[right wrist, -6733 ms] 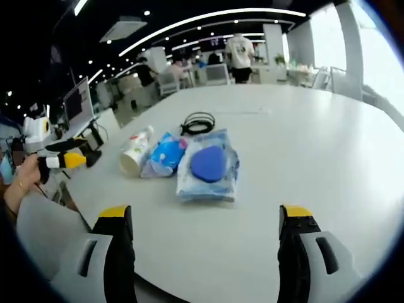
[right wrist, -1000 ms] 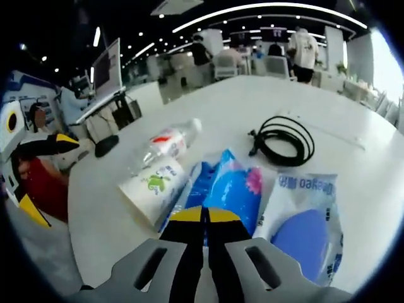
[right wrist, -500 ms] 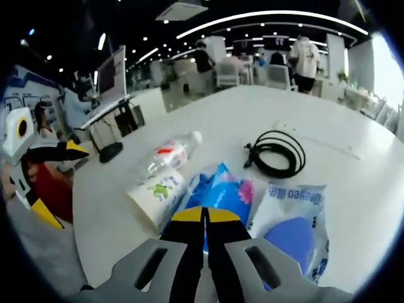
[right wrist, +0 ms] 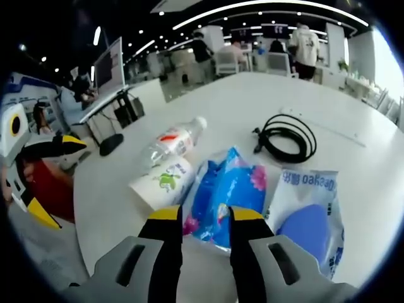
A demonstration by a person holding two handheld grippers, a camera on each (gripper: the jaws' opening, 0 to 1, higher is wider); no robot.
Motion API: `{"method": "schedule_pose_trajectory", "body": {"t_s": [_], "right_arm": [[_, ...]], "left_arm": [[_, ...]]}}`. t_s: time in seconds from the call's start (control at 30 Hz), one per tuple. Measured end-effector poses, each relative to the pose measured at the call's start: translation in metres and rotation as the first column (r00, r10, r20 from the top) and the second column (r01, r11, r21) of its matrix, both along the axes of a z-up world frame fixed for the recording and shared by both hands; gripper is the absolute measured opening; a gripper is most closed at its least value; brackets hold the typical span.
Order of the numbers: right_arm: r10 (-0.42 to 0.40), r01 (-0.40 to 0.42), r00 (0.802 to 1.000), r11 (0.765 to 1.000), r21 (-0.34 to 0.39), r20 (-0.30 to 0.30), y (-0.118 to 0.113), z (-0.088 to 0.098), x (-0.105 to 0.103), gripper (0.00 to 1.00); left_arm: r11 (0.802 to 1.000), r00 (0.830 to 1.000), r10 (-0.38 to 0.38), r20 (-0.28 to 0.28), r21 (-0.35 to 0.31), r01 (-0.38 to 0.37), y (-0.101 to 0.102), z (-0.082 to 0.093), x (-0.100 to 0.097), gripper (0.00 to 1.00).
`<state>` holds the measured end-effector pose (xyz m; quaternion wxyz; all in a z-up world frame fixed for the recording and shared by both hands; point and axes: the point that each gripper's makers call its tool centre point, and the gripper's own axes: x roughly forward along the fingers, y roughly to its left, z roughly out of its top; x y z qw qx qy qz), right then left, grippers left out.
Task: Arrange the tabletop items into an orderly group along one side of the table until the central work area is clear of visible clutter.
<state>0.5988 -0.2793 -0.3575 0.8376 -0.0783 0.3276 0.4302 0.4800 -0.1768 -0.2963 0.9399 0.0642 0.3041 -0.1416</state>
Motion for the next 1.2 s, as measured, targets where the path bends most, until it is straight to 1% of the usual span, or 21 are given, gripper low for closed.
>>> {"method": "schedule_pose_trajectory", "body": {"t_s": [0.13,0.23,0.4,0.47,0.53,0.63,0.8,0.97,1.2], "right_arm": [[-0.009,0.009,1.0,1.0,-0.018,-0.004,0.002,-0.006,0.003,0.28],[-0.023,0.023,1.0,0.998,-0.051,-0.007,-0.002,-0.013,0.006,0.32],[-0.034,0.032,0.999,0.998,-0.06,-0.02,-0.002,-0.018,0.007,0.31],[-0.036,0.035,0.999,0.998,-0.057,-0.021,-0.002,-0.017,0.007,0.27],[-0.038,0.036,0.999,0.997,-0.061,-0.018,-0.002,-0.017,0.008,0.2],[-0.04,0.039,0.999,0.998,-0.056,-0.028,-0.002,-0.018,0.007,0.16],[-0.038,0.038,0.999,0.998,-0.047,-0.006,-0.001,-0.013,0.01,0.02],[-0.029,0.029,1.0,0.999,-0.04,0.007,-0.003,-0.006,0.011,0.01],[-0.027,0.027,0.999,0.999,-0.017,0.028,-0.007,0.01,0.013,0.01]], "left_arm": [[1.0,1.0,0.0,-0.002,0.001,0.0,0.0,-0.001,0.0,0.86],[1.0,1.0,0.002,-0.003,0.0,-0.002,0.001,-0.001,0.0,0.86],[1.0,1.0,0.006,-0.004,-0.001,-0.006,0.002,-0.001,-0.001,0.86],[1.0,1.0,0.007,-0.005,0.0,-0.007,0.003,-0.001,-0.001,0.85],[1.0,1.0,0.007,-0.005,0.0,-0.007,0.003,-0.001,-0.001,0.85],[1.0,1.0,0.007,-0.007,0.004,-0.007,0.003,-0.001,-0.002,0.85],[1.0,1.0,0.014,-0.008,0.008,-0.014,0.005,-0.001,-0.002,0.85],[1.0,1.0,0.011,-0.007,0.009,-0.011,0.004,0.0,-0.002,0.85],[1.0,1.0,0.005,-0.008,0.012,-0.005,0.002,0.0,-0.002,0.85]]}}
